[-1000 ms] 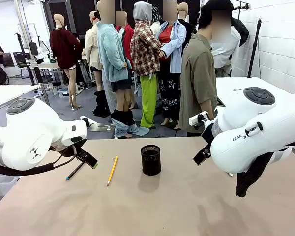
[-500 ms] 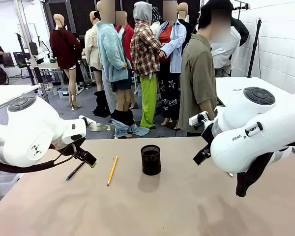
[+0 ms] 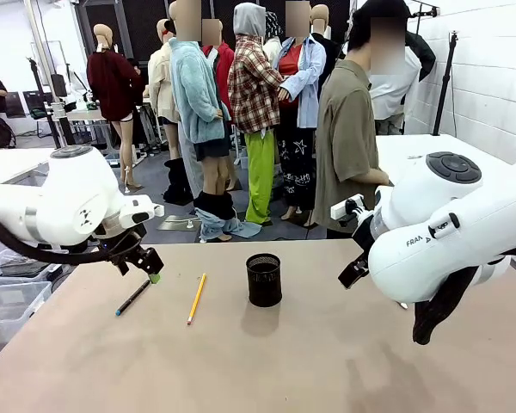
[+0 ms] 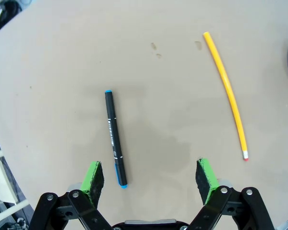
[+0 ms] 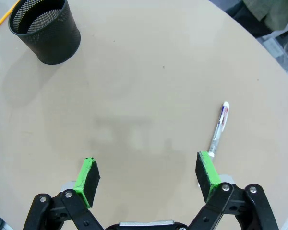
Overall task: Place the pens into the pen holder.
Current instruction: Pick up a writing instrument from the table and place it into the Pen holder.
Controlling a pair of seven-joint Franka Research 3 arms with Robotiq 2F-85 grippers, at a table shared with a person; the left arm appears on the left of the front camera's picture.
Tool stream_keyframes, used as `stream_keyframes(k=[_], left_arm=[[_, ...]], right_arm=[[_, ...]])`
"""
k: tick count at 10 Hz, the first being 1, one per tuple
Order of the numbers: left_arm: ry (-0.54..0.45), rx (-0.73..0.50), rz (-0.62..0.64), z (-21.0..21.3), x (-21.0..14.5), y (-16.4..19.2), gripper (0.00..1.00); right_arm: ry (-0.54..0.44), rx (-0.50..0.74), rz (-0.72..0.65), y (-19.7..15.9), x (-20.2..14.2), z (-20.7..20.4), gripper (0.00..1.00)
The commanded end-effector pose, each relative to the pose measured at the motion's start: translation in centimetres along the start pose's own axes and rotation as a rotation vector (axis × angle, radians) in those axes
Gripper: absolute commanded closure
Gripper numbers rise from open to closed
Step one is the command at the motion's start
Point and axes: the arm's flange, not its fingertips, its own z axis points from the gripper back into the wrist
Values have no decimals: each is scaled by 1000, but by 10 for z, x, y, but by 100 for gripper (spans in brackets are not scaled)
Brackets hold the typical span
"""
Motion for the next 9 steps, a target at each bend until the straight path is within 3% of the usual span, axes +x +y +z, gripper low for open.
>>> stream_keyframes(k=[1,9], left_arm=[[75,-15,63,-11,21,9,0],[133,-9,153,-66,25,40,0]], right_arm=[[1,1,0,0,0,0,0],[1,1,0,0,0,0,0]])
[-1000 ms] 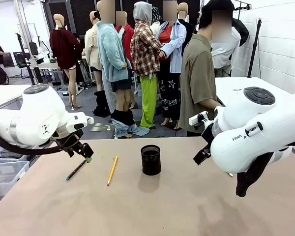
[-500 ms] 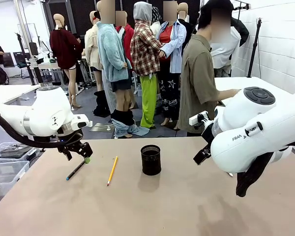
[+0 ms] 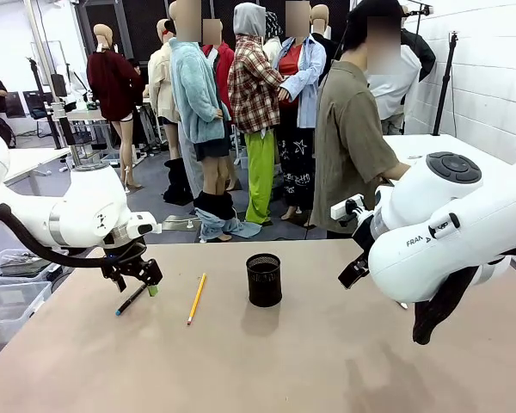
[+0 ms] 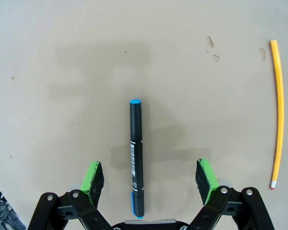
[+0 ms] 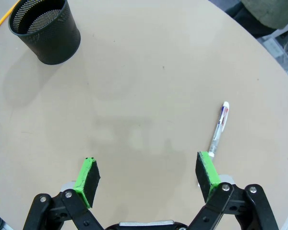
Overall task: Place the pens into the pen holder.
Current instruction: Pick up a writing instrument from the table and place it into the Pen holder.
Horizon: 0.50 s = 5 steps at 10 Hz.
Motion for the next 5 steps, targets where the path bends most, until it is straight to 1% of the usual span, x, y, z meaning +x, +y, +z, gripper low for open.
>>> stream_keyframes(k=[1,2,3,5], left_arm=[[-8,17,37,1,8,2,0],[-1,21,34,1,9,2,0],[7,10,15,1,9,2,17],[42,12,23,2,9,2,57]], right_arm=[[1,1,0,0,0,0,0],[1,1,0,0,0,0,0],[1,1,0,0,0,0,0],[1,1,0,0,0,0,0]])
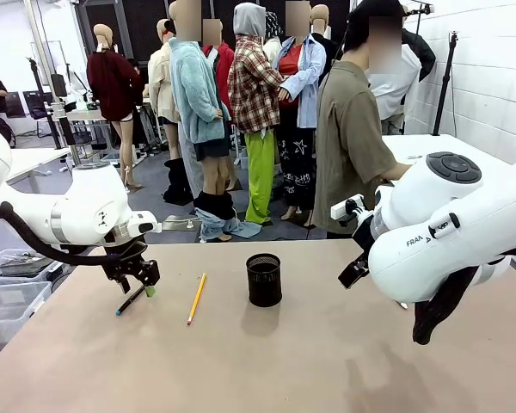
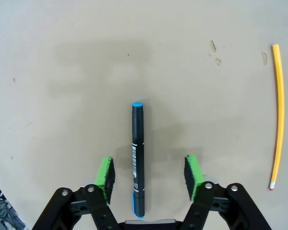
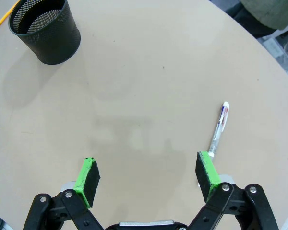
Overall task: Place the pens into the pen holder.
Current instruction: Pick up a writing instrument from the table and place it into the Pen holder.
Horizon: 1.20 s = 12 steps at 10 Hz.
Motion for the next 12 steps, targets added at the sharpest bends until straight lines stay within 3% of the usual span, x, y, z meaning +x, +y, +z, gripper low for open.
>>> stream_keyframes(k=[1,2,3,9,12], left_arm=[[31,16,35,0,6,3,76],[38,42,48,-1,7,3,96],[45,58,50,-1,8,2,100],[88,46,14,-2,10,-3,100],[14,-60,-116,12,4,-8,100]], right_arm=[[1,1,0,0,0,0,0],[1,1,0,0,0,0,0],[1,1,0,0,0,0,0],[1,1,0,0,0,0,0],[1,1,0,0,0,0,0]])
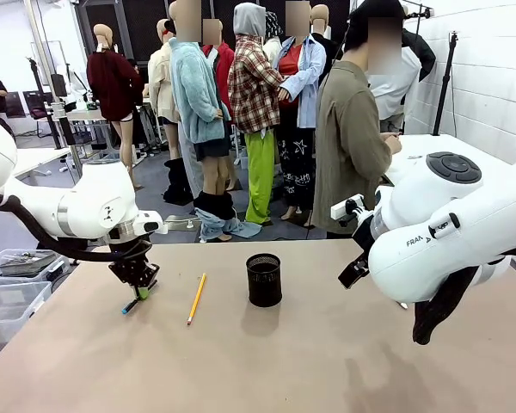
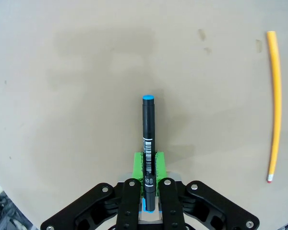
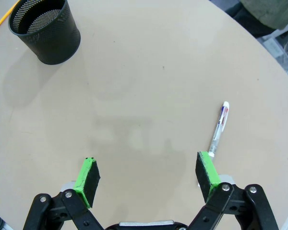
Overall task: Place the pens into the pen holder.
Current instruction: Pick up a writing instrument from the table and place it into the Pen holder.
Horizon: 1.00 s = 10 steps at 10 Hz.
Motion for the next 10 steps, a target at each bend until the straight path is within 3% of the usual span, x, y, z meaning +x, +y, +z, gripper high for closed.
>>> stream_keyframes(k=[1,4,6,10], left_arm=[[-82,-99,-88,14,-5,4,100],[-324,-306,-315,33,-6,0,100],[-424,-435,-503,39,-3,-11,100],[-686,-611,-633,57,10,-29,100]], right_arm=[[1,1,0,0,0,0,0],[1,1,0,0,0,0,0],[1,1,0,0,0,0,0],[1,1,0,0,0,0,0]])
